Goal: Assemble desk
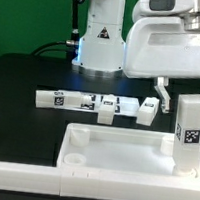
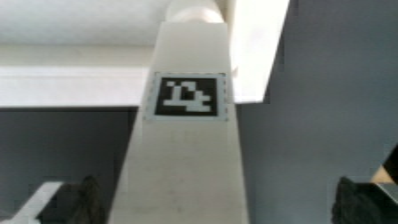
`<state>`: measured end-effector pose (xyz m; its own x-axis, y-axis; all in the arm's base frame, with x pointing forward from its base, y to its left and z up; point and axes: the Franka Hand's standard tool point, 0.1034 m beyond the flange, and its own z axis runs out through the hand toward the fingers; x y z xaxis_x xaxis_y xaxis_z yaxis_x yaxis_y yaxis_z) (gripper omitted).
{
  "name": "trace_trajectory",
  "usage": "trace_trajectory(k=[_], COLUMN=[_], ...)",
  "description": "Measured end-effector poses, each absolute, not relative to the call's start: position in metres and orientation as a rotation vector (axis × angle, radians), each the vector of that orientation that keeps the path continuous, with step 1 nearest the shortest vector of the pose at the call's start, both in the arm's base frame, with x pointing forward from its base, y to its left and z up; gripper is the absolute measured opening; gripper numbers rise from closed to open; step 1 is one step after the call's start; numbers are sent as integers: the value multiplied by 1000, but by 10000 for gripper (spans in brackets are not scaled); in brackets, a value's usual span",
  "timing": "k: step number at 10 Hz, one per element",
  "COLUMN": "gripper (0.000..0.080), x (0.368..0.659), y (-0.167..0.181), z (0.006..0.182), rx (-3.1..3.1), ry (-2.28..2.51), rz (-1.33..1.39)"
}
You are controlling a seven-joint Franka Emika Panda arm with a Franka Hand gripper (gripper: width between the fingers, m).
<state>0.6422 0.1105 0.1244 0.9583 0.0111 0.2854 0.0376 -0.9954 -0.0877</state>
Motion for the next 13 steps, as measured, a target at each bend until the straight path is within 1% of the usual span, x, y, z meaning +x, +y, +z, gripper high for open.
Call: trace_trajectory(k=[1, 2, 3, 4, 5, 6, 7, 8, 9, 13], gripper=[649, 649, 649, 649, 620, 620, 436, 436, 301, 298], x=[643, 639, 640, 640, 640, 640, 640, 641, 641, 642], y=[115, 118, 118, 118, 118, 118, 118, 117, 113, 106], z=[126, 126, 125, 123, 123, 123, 123, 123, 123, 120], rx=[-3018, -3021, -3020, -3020, -3020, -3019, -3018, -3014, -3005, -2855], ry=[-35, -34, -19, -11, 10, 39, 56, 158, 282, 907], rz=[-351, -216, -139, -127, -136, -133, -132, -127, -119, -156])
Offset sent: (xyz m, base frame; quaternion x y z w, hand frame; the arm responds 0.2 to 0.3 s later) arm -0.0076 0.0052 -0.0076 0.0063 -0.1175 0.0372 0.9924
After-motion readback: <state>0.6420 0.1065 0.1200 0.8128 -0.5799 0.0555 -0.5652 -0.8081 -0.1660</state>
